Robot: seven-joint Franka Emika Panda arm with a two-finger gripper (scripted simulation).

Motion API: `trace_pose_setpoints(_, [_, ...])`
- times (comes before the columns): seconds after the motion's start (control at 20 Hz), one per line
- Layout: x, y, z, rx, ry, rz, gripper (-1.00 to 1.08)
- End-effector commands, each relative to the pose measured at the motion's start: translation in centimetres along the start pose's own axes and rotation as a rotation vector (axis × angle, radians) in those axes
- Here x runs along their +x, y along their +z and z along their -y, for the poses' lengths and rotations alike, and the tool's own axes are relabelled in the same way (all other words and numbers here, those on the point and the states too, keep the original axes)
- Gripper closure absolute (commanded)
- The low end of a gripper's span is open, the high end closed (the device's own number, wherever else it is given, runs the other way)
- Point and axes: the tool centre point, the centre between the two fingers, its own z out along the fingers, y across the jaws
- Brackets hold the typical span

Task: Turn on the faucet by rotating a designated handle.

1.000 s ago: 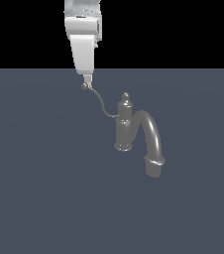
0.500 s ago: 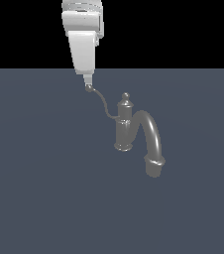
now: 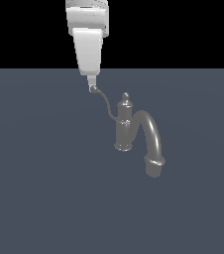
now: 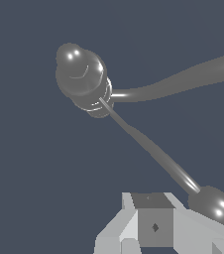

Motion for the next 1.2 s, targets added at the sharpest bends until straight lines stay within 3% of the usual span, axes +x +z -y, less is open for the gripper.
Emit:
trace_pose_setpoints(0.0, [1.1,0.0,-0.9,-0.006,0.009,-0.001,1.08])
trace_pose_setpoints(0.9, [5.7,0.1,-6.2,-0.013,0.002,-0.001,1.08])
trace_pose_setpoints(1.0, [4.8,-0.1,-5.6,-0.006,-0.010,-0.002,1.08])
trace_pose_setpoints(1.15, [6.7,0.0,-5.7,-0.007,-0.008,-0.002,1.08])
